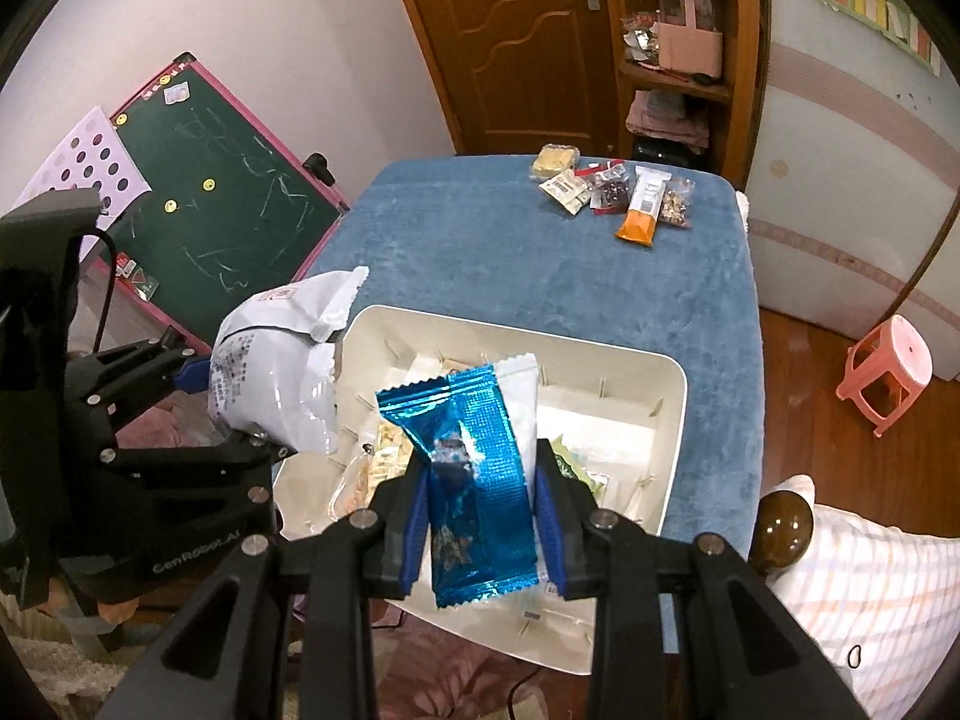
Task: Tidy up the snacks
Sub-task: 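Carry the white bag with the left tool while the right tool carries the blue wrapper into the tray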
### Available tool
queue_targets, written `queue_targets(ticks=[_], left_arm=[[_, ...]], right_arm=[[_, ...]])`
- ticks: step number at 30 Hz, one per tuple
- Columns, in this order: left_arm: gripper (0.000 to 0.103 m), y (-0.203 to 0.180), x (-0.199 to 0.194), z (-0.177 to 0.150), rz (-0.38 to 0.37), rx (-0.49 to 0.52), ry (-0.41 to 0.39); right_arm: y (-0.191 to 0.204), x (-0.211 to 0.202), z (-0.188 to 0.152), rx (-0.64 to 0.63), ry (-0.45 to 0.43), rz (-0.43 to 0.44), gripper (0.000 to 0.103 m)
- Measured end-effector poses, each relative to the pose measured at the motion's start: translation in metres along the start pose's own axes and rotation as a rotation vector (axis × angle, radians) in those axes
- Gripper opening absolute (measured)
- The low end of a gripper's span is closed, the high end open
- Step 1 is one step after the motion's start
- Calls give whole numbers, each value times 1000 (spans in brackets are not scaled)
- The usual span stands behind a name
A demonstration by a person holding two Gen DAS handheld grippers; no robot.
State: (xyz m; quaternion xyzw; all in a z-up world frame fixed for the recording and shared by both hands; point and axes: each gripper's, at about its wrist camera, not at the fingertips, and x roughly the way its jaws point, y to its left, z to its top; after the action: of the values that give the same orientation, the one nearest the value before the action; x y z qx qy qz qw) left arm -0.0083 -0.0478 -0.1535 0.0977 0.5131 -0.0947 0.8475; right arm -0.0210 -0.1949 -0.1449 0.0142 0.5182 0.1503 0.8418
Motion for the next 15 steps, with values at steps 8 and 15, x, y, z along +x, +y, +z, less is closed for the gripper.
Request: queue_targets(ticks=[8,15], left_arm=[[85,9,-2,1,-3,-33,-3],[89,23,-4,-1,-6,-59,-13]], right_arm=[[3,4,3,21,9,-39,41],[0,6,4,56,-3,-53,54]])
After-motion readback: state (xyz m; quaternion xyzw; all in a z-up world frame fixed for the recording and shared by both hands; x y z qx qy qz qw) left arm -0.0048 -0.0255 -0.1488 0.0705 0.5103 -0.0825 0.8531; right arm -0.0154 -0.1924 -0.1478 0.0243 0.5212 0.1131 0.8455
